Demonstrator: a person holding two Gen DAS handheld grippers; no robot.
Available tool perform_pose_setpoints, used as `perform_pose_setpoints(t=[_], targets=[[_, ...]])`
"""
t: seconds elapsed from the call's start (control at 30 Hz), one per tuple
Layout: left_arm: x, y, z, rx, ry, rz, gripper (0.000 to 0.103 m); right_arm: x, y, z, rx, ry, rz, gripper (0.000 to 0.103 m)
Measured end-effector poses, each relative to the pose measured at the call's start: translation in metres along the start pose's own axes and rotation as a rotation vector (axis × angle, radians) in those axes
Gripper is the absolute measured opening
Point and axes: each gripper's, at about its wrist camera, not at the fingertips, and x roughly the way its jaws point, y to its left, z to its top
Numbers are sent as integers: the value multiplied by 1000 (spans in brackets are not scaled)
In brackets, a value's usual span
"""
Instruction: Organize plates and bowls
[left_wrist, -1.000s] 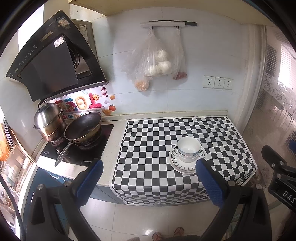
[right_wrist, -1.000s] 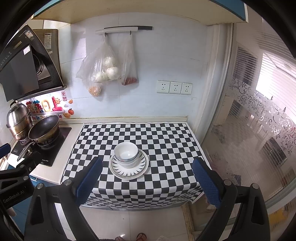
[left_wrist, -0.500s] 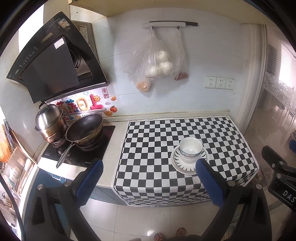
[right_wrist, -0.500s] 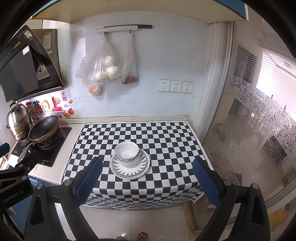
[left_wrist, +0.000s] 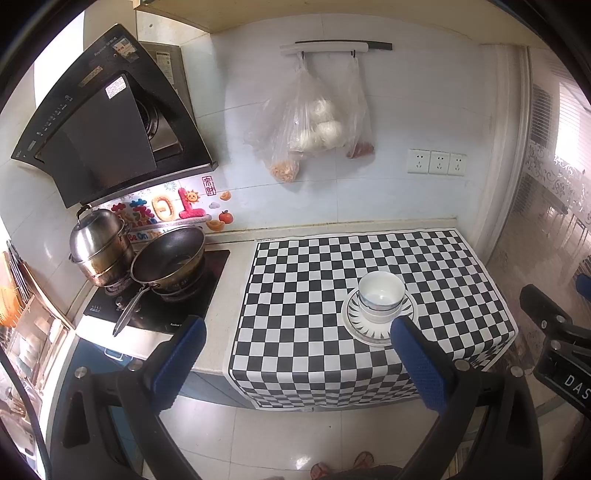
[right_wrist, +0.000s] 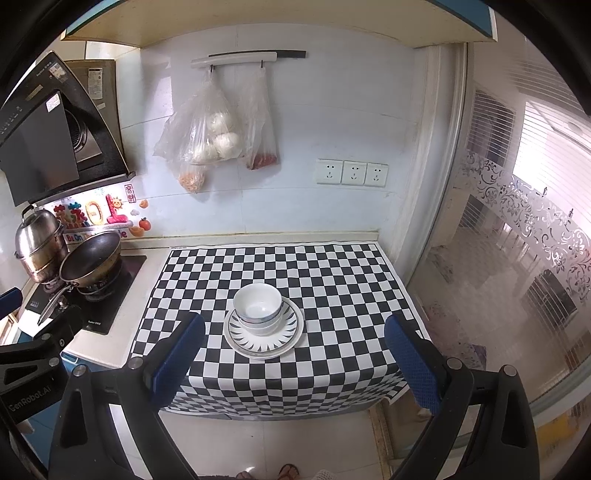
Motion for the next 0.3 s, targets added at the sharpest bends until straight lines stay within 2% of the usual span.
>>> perform_pose_setpoints(t=[0.3], targets=[[2,6,2,17,-17,8,102,-1,1,-1,4,0,7,100]])
